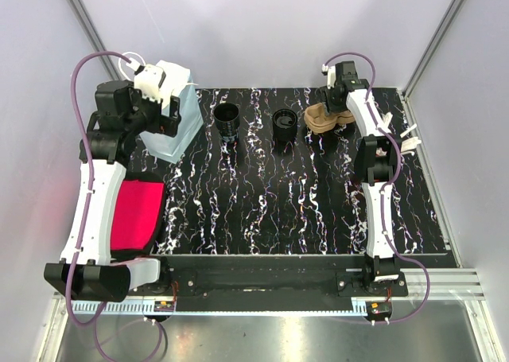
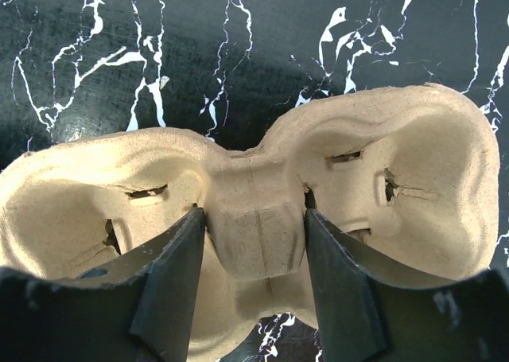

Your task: Pack the takeout coffee

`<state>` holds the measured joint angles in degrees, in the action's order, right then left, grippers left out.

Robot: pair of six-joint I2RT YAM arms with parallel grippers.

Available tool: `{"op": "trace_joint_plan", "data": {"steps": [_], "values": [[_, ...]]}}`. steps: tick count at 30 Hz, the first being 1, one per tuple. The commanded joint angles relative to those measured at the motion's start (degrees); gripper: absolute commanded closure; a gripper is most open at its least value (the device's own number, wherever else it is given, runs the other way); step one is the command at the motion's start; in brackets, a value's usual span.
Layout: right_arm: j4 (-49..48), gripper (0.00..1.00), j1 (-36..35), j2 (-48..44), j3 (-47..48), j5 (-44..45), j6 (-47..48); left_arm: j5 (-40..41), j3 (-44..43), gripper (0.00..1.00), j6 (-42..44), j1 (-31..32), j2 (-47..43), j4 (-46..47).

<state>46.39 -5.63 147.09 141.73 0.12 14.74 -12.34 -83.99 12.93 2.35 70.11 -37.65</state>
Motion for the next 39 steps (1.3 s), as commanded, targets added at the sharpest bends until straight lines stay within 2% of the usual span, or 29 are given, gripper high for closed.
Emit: {"op": "trace_joint_plan", "data": {"steps": [1,13,30,34,39], "values": [[-1.21,0.43,0.44,-2.15,1.09,-1.79,-0.77,-1.20,0.14,0.01,-0.89,-0.06,-1.64,2.05],[-4.46,0.54,0.44,-5.76,-1.63,-0.47,-1.56,-2.07,1.10,0.01,-1.41,-0.06,-1.82,2.40],[-5.26,0.50,0.44,-9.01,-1.90,-0.47,-2.00,-3.22,1.37,0.01,-1.94,-0.06,-1.46,2.84],[-5.00,0.40,0.44,-8.75,-1.81,-0.47,-1.74,-3.57,1.37,0.01,-2.12,-0.06,-1.38,2.84],[-4.91,0.38,0.44,-7.43,-2.25,0.92,-1.21,-3.66,1.63,0.01,-2.21,-0.15,-1.46,3.02]]}}
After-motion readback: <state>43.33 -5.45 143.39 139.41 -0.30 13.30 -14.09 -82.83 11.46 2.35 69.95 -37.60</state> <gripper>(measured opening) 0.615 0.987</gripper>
